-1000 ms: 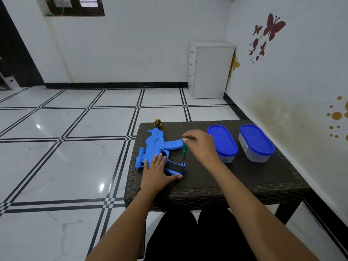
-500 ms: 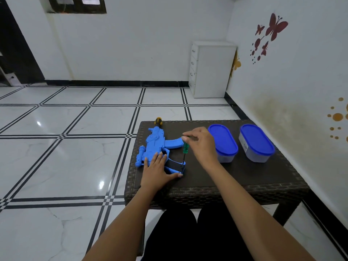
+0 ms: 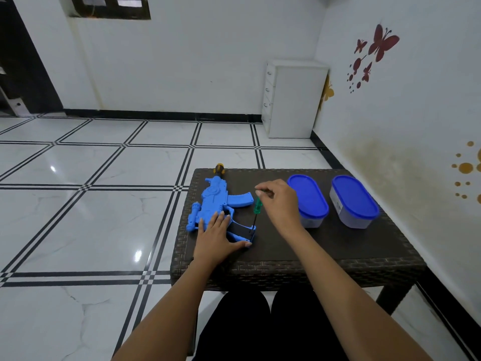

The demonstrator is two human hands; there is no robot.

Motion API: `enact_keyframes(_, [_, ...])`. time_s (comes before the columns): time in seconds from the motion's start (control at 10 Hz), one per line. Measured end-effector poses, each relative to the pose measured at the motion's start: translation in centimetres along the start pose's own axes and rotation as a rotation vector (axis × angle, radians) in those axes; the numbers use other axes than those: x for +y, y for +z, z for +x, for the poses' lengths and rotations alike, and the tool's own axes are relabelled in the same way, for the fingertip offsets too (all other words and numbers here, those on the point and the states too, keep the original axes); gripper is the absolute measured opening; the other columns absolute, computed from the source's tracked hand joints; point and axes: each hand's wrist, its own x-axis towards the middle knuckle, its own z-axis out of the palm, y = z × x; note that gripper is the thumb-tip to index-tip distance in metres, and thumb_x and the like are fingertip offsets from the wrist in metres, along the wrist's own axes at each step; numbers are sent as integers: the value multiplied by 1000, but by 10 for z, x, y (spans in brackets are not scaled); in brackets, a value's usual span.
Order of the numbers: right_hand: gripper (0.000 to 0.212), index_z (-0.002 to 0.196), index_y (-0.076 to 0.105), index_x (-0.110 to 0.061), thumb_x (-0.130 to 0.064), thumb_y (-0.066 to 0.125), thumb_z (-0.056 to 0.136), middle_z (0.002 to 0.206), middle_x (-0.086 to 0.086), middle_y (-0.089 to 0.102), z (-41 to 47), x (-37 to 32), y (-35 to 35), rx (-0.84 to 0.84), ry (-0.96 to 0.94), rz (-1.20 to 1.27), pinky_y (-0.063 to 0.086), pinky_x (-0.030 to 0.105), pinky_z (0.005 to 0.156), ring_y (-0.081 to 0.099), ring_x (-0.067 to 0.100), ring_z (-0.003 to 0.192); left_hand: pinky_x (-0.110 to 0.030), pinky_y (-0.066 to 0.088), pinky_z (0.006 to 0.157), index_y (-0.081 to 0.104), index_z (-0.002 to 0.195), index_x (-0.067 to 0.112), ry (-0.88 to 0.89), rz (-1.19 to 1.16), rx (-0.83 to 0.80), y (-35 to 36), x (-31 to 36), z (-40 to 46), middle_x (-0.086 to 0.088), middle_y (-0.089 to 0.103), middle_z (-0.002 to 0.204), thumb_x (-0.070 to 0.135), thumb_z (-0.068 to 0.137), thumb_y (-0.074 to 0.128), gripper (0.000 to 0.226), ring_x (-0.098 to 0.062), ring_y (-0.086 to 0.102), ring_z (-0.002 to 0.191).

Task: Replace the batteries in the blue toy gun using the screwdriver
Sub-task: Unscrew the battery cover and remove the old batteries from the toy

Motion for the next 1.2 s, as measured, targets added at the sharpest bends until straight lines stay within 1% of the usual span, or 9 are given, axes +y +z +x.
enact_keyframes(0.1, [29,118,62,-6,-5,52,92,115,10,66,1,-3,-2,-31,-9,-9,48,25,87,61,19,103,-45,-6,117,14,150,24,2,-3,0,0,0,1,3,8,159,80,72,43,101,-12,-2,146])
enact_keyframes(0.3, [24,111,68,-7,-15,59,90,113,7,62,1,1,5,-14,-20,21,49,26,88,59,17,101,-45,-7,117,14,150,24,6,-4,4,1,-1,1,3,8,159,80,72,42,101,-11,-2,146])
enact_keyframes(0.5, [19,102,72,-15,-23,65,86,93,2,60,2,1,5,-1,-12,13,51,33,78,52,10,81,-45,-7,117,13,150,24,2,-2,1,1,-1,1,4,7,159,80,72,42,101,-11,-3,146])
enact_keyframes(0.7, [27,117,63,-15,-13,56,91,114,2,66,6,-7,-3,-165,-55,-73,50,28,90,61,15,102,-45,-7,117,14,150,24,5,-2,2,0,0,1,4,7,159,80,72,42,100,-11,-2,146])
enact_keyframes(0.8, [27,117,64,-12,-16,53,93,118,3,66,5,-6,-2,-164,-59,-100,49,30,93,60,16,107,-45,-7,117,14,150,24,4,-11,1,1,-1,1,4,8,159,80,72,43,100,-11,-2,146])
enact_keyframes(0.9, [20,105,68,-14,-24,59,90,108,2,64,2,-4,-1,-77,-49,-83,50,30,82,60,16,94,-45,-7,117,14,150,24,5,-12,1,0,-1,1,4,8,159,80,72,43,101,-11,-2,146])
enact_keyframes(1.0, [21,109,67,-12,-17,57,91,109,4,63,3,-3,-1,-68,-29,-75,48,27,83,60,18,98,-45,-7,118,14,150,24,5,-15,3,0,0,1,4,7,159,81,71,43,102,-11,-3,146])
enact_keyframes(1.1, [32,124,60,-11,-9,51,93,122,5,63,5,-3,-4,-118,-15,-66,45,27,95,57,18,112,-45,-7,117,13,150,24,6,-9,-5,0,-1,1,4,7,159,86,67,37,107,-11,-3,146])
enact_keyframes(1.2, [28,118,63,-9,-13,57,91,121,6,63,2,-1,-3,-115,-17,-9,48,29,97,59,18,109,-45,-7,117,13,150,24,6,-2,-10,0,-1,1,4,7,159,84,69,39,104,-11,-3,146])
